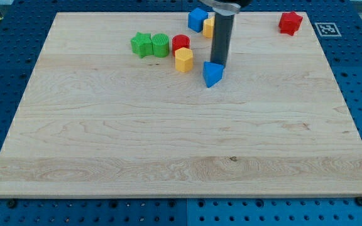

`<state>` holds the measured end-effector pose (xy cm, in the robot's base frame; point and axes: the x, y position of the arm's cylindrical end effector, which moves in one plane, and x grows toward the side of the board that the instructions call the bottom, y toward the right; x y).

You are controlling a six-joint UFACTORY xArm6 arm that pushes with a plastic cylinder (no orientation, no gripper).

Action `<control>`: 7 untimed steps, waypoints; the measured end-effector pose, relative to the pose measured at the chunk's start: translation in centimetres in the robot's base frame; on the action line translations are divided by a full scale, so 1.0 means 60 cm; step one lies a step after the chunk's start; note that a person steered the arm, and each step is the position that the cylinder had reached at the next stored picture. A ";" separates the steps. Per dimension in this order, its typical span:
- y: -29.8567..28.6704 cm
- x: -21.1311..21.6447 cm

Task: Place the blue triangle below the yellow hexagon

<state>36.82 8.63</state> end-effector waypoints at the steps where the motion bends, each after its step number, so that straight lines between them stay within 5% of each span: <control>1: 0.074 0.006; 3: 0.043 0.075; 7: -0.006 0.087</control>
<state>42.02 8.24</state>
